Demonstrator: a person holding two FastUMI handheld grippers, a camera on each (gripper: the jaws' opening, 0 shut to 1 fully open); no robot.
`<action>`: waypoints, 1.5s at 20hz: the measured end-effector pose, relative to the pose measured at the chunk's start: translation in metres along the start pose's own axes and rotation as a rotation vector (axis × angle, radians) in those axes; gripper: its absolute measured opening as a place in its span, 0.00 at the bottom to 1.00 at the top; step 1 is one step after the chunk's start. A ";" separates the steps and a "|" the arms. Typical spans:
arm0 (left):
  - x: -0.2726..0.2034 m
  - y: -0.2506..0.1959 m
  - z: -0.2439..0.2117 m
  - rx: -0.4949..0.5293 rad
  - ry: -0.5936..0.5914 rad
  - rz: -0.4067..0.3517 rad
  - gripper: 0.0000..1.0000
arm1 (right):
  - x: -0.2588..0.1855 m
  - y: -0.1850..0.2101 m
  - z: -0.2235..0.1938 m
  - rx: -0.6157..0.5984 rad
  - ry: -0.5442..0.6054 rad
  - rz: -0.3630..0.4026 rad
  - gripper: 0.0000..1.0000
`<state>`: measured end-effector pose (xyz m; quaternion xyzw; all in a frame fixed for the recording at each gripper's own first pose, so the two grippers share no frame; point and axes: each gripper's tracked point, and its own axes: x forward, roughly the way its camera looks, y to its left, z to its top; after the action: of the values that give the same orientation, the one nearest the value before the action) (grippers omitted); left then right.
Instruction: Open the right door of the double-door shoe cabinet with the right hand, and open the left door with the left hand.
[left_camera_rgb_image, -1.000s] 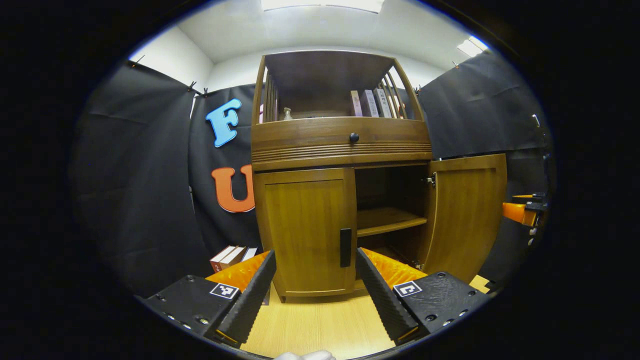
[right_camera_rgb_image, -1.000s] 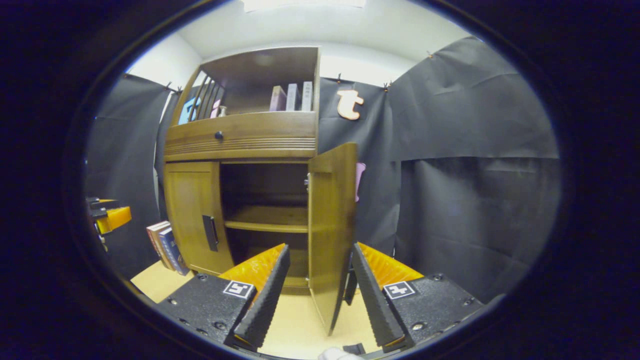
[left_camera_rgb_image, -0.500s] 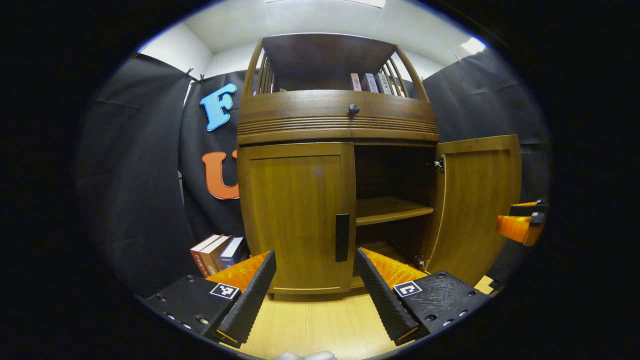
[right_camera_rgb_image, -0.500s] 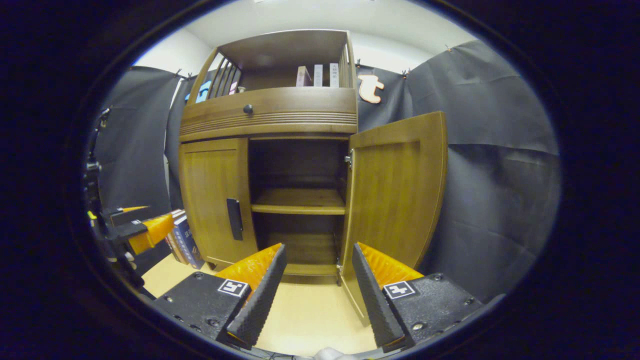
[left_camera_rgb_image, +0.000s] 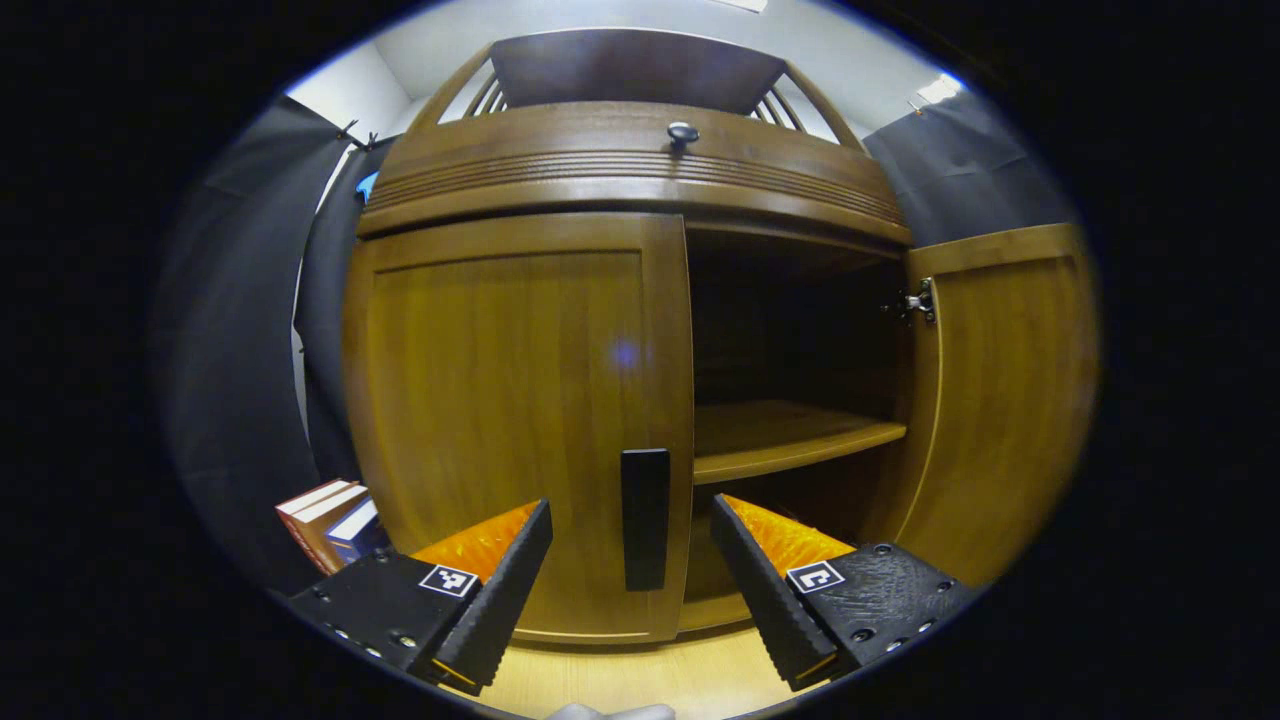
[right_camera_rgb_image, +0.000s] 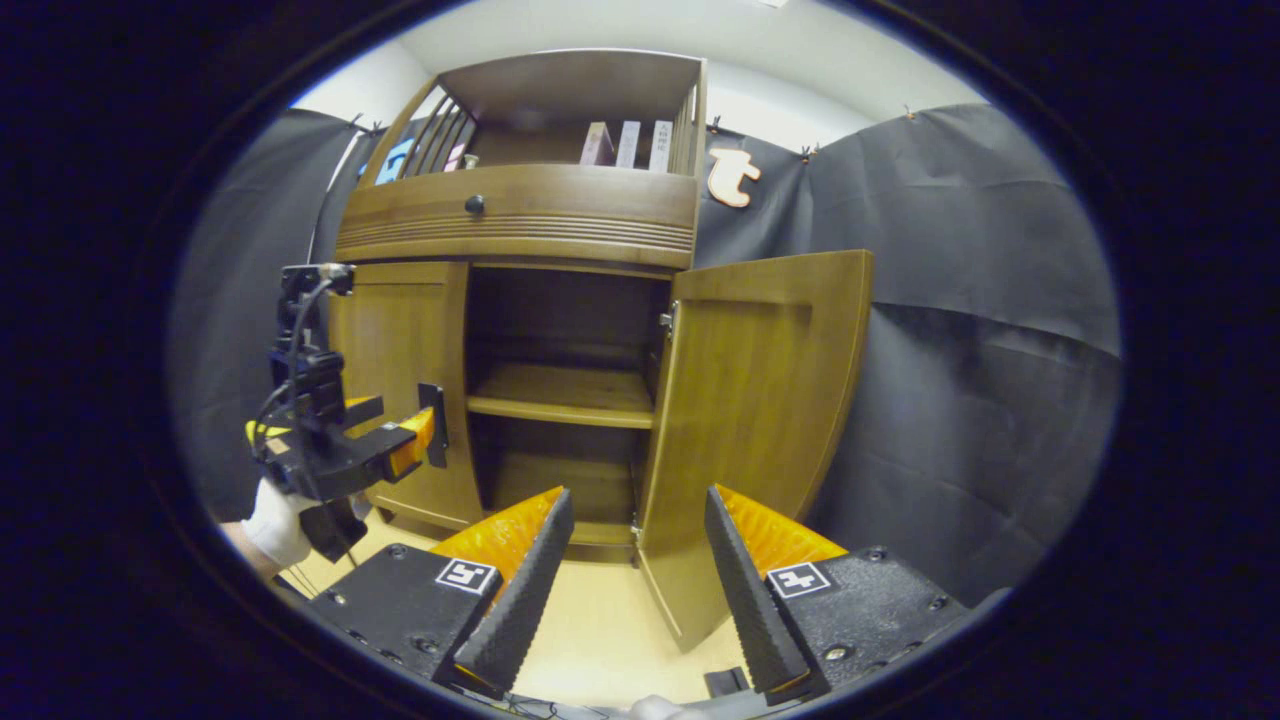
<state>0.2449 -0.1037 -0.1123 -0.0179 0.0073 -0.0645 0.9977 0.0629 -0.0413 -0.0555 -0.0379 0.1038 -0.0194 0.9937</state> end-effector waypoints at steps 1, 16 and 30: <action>0.012 -0.005 -0.003 -0.006 -0.002 -0.011 0.96 | 0.000 -0.003 -0.002 -0.004 0.010 -0.011 0.84; 0.051 0.000 -0.033 0.019 0.039 0.005 0.30 | 0.001 -0.002 -0.025 -0.015 0.070 -0.013 0.84; -0.014 0.007 -0.035 0.018 0.048 -0.019 0.19 | -0.020 0.006 -0.025 -0.018 0.060 0.032 0.84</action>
<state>0.2313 -0.0965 -0.1478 -0.0073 0.0305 -0.0746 0.9967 0.0387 -0.0359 -0.0769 -0.0447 0.1344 -0.0039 0.9899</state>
